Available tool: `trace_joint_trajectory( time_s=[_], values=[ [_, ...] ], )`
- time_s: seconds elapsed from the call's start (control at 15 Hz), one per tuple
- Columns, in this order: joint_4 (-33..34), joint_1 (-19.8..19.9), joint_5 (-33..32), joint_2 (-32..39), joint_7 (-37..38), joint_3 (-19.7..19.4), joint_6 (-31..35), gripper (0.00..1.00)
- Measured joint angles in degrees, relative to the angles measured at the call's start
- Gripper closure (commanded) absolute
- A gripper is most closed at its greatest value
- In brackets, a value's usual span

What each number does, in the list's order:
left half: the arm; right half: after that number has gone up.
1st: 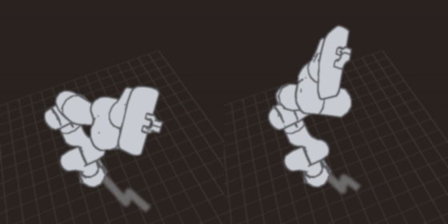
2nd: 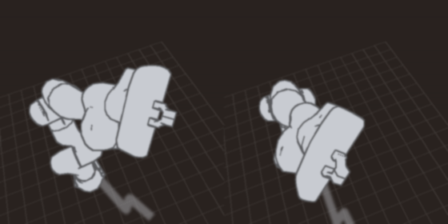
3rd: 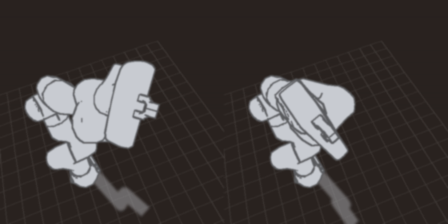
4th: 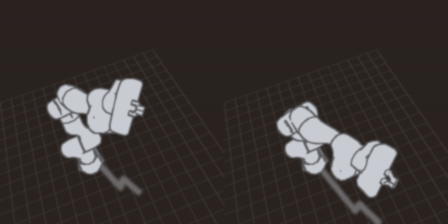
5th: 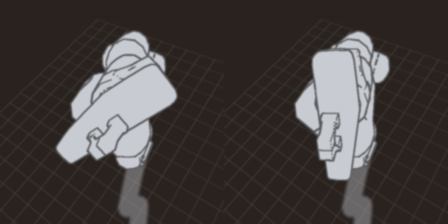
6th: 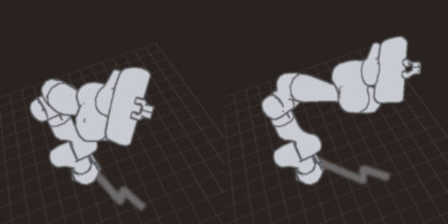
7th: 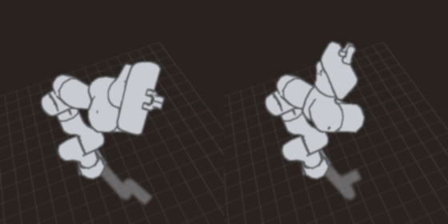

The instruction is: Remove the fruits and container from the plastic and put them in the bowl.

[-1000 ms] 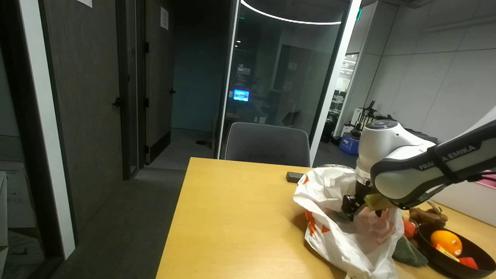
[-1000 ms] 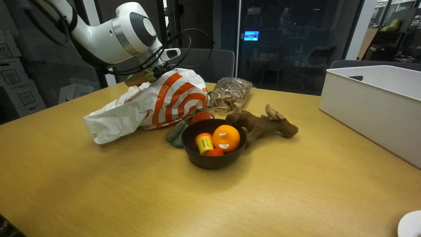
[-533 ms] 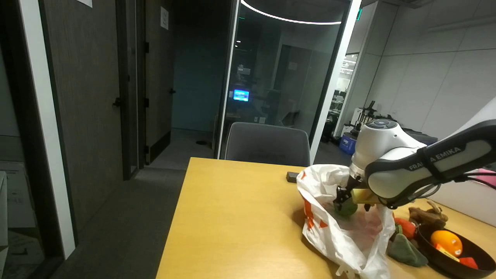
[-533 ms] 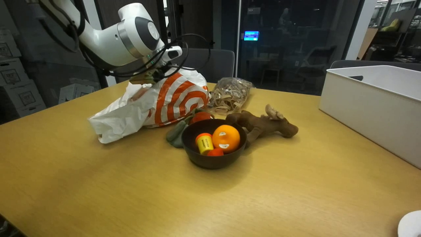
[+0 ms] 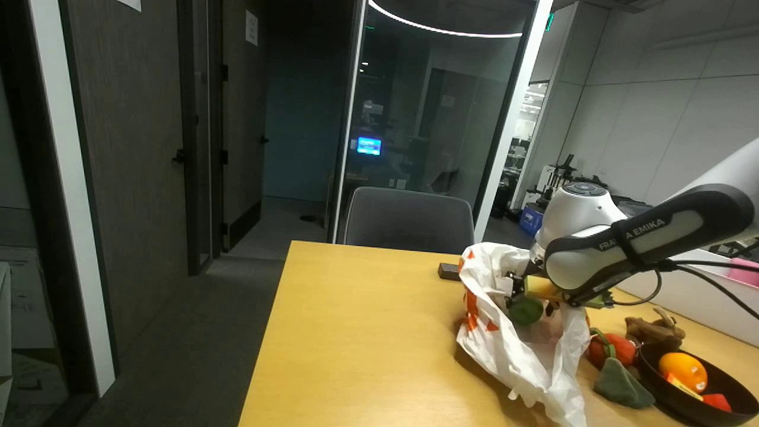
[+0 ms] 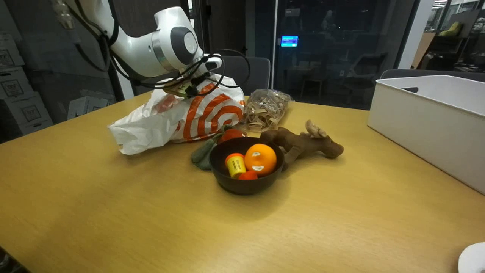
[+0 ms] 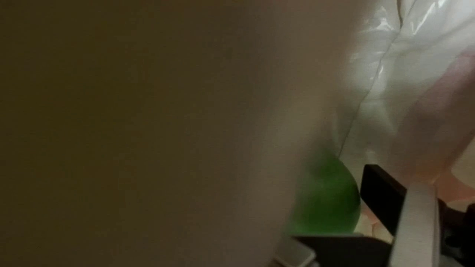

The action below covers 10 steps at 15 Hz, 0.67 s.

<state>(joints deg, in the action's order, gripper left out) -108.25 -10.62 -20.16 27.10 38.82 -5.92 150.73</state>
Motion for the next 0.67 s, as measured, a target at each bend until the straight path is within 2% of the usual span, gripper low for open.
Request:
trace_joint_trajectory(
  time_s=[0.07, 0.13, 0.27, 0.67],
  values=[
    [0.8, 0.0, 0.8, 0.9, 0.0, 0.0, 0.2, 0.25],
    [1.6, 0.0, 1.4, 1.7, -0.1, 0.0, 0.2, 0.27],
    [3.1, 0.0, 1.9, 3.0, -0.3, 0.0, 0.3, 0.39],
    [4.5, 0.2, 4.3, 3.6, -2.2, 0.0, 0.0, 0.39]
  ],
)
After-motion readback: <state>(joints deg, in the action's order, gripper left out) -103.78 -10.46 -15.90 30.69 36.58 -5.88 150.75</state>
